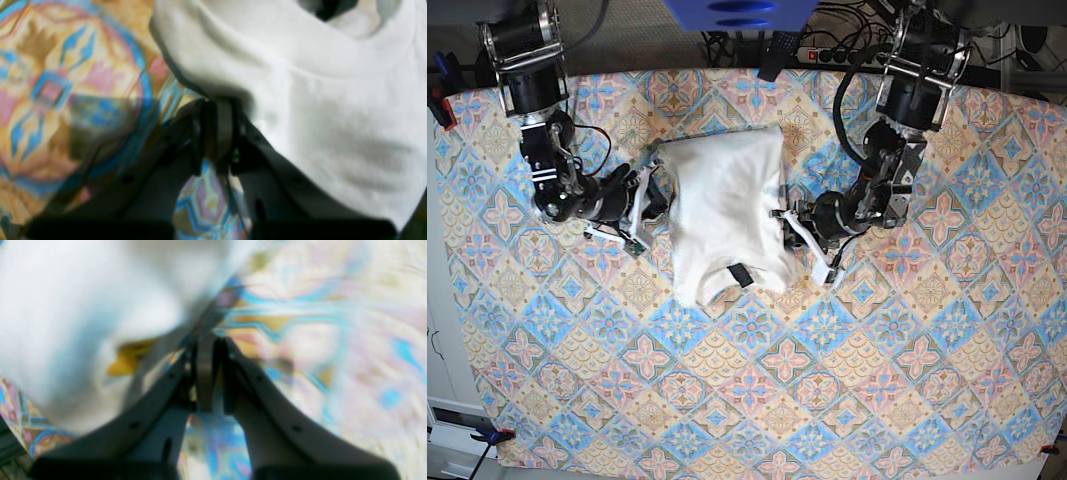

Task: Fold the T-shirt properly
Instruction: 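Pull the shirt's sides with both grippers to square the folded bundle, then grasp the shirt's sides with both grippers and fold them inward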

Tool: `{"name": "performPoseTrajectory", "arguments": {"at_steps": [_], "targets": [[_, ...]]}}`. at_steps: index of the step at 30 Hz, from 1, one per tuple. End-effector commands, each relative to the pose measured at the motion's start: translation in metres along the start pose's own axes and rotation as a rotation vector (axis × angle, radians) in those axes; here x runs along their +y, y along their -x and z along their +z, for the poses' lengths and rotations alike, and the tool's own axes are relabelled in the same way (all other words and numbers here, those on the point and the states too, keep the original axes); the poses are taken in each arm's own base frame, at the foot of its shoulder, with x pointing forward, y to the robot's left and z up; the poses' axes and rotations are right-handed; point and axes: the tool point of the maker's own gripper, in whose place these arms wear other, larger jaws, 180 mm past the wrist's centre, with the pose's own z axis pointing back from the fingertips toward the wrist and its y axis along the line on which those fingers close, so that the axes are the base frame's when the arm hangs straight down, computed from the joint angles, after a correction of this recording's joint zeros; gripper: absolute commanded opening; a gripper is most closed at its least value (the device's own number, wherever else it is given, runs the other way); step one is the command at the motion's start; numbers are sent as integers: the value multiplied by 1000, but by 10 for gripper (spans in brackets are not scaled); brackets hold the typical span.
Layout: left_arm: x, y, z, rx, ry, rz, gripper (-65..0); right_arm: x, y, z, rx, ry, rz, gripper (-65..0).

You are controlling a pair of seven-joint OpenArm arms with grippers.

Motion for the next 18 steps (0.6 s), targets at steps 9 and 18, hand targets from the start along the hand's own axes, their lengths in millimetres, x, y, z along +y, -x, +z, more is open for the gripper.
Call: {"name": "performPoseTrajectory", "arguments": {"at_steps": [9,18], "targets": [[-32,-31,-19,-62,17,-69,-605,-27,-5,61,-82,158,-18,-608],[-44,-71,50,-208,66,-27,-605,-3,-29,101,-145,215,94,-608]]}}
